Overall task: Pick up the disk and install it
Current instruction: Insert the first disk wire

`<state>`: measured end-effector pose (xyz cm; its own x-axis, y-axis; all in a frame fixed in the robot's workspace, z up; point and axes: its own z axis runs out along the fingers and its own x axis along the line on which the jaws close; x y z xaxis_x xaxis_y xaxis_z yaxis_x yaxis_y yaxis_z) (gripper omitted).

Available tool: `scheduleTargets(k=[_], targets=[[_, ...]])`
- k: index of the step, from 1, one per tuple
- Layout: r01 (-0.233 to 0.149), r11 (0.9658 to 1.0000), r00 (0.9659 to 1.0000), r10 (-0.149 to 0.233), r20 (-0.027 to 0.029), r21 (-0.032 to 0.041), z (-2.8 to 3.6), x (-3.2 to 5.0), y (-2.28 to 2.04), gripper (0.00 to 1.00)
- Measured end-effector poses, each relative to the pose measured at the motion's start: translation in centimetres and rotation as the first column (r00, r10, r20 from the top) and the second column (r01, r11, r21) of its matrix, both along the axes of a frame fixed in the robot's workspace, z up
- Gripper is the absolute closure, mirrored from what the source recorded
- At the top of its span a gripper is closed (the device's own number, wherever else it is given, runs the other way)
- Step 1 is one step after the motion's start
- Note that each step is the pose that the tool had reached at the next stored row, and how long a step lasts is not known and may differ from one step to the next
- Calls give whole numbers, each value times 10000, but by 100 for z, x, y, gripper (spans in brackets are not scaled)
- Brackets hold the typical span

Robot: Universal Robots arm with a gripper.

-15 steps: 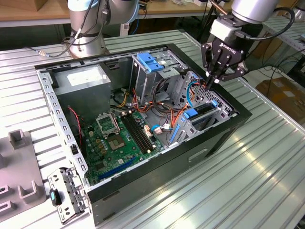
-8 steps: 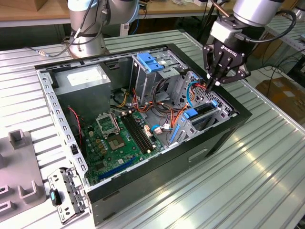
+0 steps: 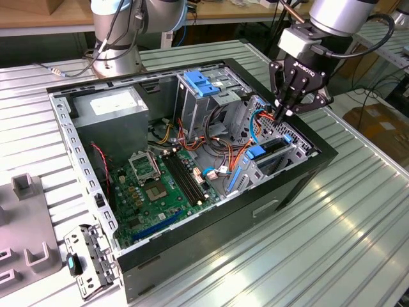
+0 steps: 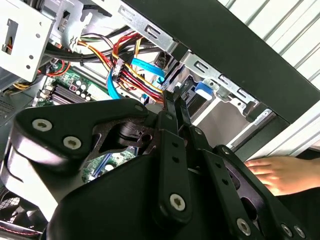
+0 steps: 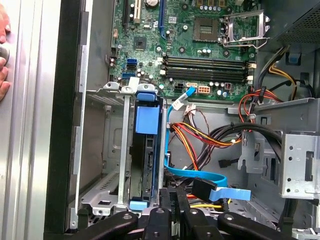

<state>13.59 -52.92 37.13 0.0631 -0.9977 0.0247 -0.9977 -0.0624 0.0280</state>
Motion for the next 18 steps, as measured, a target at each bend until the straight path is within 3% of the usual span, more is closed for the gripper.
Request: scheduleTargets(k=[9, 13, 15, 18], targets=[[1, 10000, 10000, -1, 0, 0, 0, -5, 0, 84], [8, 10000, 10000, -8, 0, 0, -5, -54, -4, 84], [43, 10000, 10000, -43, 0, -1, -11, -55, -19, 84], [134, 9999, 9999, -134, 0, 1, -41, -56, -77, 84]])
